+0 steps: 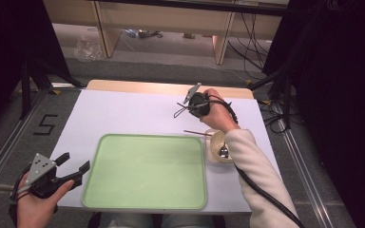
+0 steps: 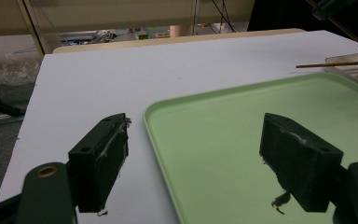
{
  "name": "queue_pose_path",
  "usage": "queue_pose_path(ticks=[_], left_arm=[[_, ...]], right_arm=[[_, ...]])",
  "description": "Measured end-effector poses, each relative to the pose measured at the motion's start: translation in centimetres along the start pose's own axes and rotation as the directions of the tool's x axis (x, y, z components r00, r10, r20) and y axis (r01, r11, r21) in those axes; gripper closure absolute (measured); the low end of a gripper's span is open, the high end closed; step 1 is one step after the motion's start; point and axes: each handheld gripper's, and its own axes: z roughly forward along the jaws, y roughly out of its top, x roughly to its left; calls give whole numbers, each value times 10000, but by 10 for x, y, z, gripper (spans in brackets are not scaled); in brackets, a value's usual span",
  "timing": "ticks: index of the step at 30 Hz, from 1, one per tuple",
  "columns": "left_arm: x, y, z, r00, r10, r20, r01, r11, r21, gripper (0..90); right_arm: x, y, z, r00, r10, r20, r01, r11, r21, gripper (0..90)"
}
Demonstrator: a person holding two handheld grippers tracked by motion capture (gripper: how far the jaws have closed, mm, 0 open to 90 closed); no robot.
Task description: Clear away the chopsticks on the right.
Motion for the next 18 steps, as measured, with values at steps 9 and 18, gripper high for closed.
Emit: queue_pose_path(ticks=[9,18], left_arm=[[0,0,-1,10000,-36,-60,36,10000,61,232],[0,0,0,10000,-47,13,47,10000,-39,232]], right_arm=[[-4,-1,-19,9852,1712,124,-1663,9698,-1786,871],[-9,-5,-39,9393,3431,-81,-3275,8890,-3201,871]])
